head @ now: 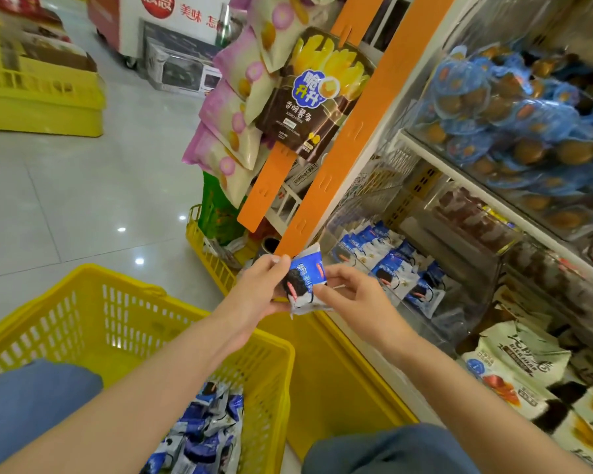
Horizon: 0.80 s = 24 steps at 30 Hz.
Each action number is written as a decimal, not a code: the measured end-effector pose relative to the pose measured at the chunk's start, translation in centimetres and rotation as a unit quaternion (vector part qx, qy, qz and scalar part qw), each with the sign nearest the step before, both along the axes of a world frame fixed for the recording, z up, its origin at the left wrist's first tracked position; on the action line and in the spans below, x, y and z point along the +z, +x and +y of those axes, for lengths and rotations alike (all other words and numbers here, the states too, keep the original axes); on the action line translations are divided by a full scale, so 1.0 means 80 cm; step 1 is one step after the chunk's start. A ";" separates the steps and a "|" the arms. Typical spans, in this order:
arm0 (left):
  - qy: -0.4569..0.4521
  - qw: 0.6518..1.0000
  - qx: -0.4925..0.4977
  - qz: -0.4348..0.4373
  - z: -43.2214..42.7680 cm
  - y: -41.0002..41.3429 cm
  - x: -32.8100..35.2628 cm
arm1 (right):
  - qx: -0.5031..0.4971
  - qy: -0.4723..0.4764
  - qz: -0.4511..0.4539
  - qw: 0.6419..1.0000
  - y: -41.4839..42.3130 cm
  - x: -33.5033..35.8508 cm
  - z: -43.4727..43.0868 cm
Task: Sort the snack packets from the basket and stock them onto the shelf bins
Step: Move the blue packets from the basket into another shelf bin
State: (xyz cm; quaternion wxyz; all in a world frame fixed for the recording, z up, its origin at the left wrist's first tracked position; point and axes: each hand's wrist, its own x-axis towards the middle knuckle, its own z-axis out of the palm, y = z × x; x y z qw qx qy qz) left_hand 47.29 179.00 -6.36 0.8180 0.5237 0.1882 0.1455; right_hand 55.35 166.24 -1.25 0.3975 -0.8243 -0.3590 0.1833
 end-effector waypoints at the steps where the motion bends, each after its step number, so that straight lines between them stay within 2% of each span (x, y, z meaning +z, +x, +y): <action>1: 0.023 1.000 0.010 -0.017 -0.001 0.002 -0.001 | 0.003 0.009 0.000 1.000 0.004 0.003 -0.003; 4: 0.083 0.994 0.029 -0.057 -0.004 0.011 0.000 | 0.011 0.034 0.016 0.999 0.010 0.007 -0.007; 9: 0.207 0.975 0.039 -0.073 -0.001 0.037 0.014 | 0.006 0.049 -0.028 0.998 0.024 0.020 -0.008; 12: 0.329 0.941 0.049 -0.067 0.004 0.062 0.028 | -0.019 0.039 -0.043 0.998 0.049 0.040 -0.026; 14: 0.376 0.921 0.058 -0.083 0.006 0.080 0.039 | -0.073 0.024 -0.079 0.994 0.075 0.054 -0.045; 16: 0.427 0.897 0.052 -0.103 0.005 0.100 0.045 | -0.152 -0.031 -0.159 0.975 0.108 0.064 -0.068; 19: 0.542 0.833 0.004 -0.108 0.002 0.129 0.037 | -0.223 -0.202 -0.286 0.910 0.159 0.071 -0.098; 22: 0.639 0.763 -0.039 -0.089 0.002 0.145 0.012 | -0.214 -0.384 -0.278 0.854 0.194 0.063 -0.108; 24: 0.669 0.736 -0.030 -0.101 0.001 0.150 -0.003 | -0.193 -0.448 -0.265 0.831 0.208 0.053 -0.108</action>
